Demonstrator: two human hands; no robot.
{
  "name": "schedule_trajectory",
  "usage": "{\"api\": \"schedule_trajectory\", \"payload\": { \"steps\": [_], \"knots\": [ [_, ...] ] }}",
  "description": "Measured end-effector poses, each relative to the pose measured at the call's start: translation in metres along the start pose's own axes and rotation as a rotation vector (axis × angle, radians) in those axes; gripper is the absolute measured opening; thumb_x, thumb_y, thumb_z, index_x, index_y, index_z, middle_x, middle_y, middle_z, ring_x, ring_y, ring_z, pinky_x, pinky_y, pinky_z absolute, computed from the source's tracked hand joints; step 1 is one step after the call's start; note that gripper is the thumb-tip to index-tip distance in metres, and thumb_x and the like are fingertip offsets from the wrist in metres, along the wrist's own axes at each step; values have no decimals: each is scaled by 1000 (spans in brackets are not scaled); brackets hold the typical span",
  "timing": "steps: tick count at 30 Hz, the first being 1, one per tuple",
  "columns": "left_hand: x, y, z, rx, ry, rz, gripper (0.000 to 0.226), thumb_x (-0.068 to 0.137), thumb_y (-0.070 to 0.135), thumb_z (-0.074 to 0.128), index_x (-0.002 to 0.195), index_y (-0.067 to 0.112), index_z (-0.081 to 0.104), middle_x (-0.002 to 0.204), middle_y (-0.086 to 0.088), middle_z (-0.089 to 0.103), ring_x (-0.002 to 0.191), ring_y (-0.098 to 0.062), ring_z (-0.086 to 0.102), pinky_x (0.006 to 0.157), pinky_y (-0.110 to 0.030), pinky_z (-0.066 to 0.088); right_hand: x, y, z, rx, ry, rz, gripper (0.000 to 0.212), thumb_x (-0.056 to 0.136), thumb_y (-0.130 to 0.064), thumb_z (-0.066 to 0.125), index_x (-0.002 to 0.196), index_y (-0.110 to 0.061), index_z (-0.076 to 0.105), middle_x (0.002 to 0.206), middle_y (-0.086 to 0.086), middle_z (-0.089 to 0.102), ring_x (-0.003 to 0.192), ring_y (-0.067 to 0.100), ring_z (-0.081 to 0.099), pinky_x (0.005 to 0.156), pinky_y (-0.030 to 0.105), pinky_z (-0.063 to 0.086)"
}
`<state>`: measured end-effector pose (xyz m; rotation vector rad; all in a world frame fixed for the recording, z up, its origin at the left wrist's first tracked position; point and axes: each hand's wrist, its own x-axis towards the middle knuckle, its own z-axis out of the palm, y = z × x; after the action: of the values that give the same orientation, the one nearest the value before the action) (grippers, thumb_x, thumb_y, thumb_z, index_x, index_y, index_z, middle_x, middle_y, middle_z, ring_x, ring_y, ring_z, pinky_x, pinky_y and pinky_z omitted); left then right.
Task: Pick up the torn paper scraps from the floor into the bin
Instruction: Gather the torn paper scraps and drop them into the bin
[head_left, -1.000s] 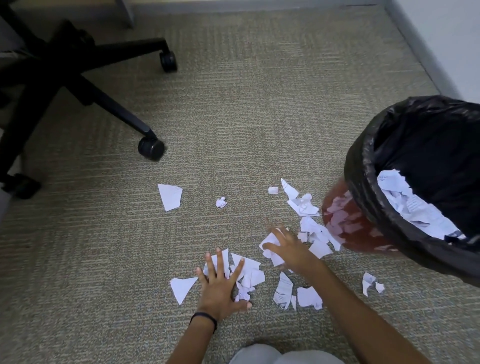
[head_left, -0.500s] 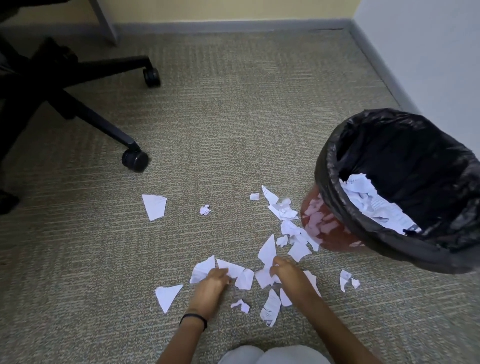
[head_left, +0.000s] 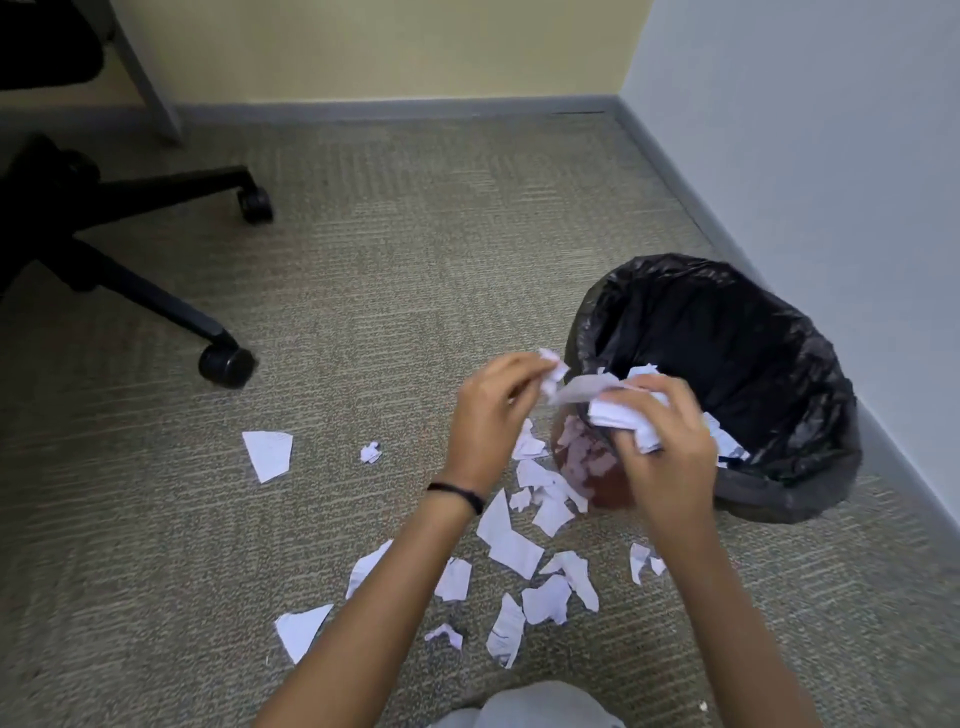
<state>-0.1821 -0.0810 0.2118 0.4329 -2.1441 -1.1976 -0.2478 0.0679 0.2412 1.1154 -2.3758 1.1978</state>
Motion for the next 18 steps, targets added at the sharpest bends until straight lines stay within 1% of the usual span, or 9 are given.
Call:
{"api": "schedule_trajectory", "payload": {
  "steps": [3,5,7,10,13,14,16,17,18],
  "knots": [
    [18,24,18,2,-47,85,19,88,6,60,104,7,71,102,-3,70,92,-13,63,84,-25,51,7,18,-19,-34,105,72,26,75,15,59,93,0,69,98,6,54,90,10,51,83,5,36],
    [22,33,31,17,-104,93,19,89,4,57,103,5,70,104,-5,70,94,-15,64,86,-23,49,7,30,-26,-67,116,113,24,77,14,60,94,-1,68,99,12,56,91,15,53,82,5,36],
    [22,41,41,27,-172,72,23,91,3,53,108,4,68,113,-8,67,102,-18,62,91,-21,45,6,35,-34,-70,100,161,25,78,13,60,96,-2,66,102,13,56,93,11,52,81,1,34],
    [20,51,50,38,-310,2,33,95,9,49,126,11,58,138,-9,51,127,-20,48,104,-25,36,4,39,-42,-73,72,229,32,78,8,63,107,-5,63,112,14,54,101,16,52,79,-4,33],
    [14,54,50,58,-383,-1,37,98,15,46,134,17,51,149,-4,39,121,-31,50,100,-33,40,0,38,-49,-25,62,298,41,80,0,66,119,-9,57,128,12,48,111,18,52,78,-6,36],
    [11,52,48,68,-379,29,37,98,14,45,134,17,51,149,-3,38,124,-30,47,101,-33,39,-2,37,-51,-4,64,313,43,82,-2,66,122,-11,56,132,11,45,113,17,51,77,-5,39],
    [4,42,42,97,-342,109,37,98,12,45,133,17,53,149,-3,38,134,-21,36,109,-29,33,-8,32,-54,-7,87,276,40,84,-3,64,122,-13,56,135,6,44,119,14,49,88,13,47],
    [-1,34,39,118,-320,136,37,97,11,45,133,18,53,148,-3,39,136,-18,33,111,-26,29,-12,30,-54,-18,104,223,35,85,-1,61,118,-12,58,133,5,45,120,12,48,92,25,49],
    [-8,25,34,136,-301,142,38,97,10,46,134,20,52,149,-2,38,138,-16,31,112,-23,25,-18,28,-53,-25,119,157,29,86,2,59,113,-8,61,129,8,48,119,11,49,95,30,47]
  ]
}}
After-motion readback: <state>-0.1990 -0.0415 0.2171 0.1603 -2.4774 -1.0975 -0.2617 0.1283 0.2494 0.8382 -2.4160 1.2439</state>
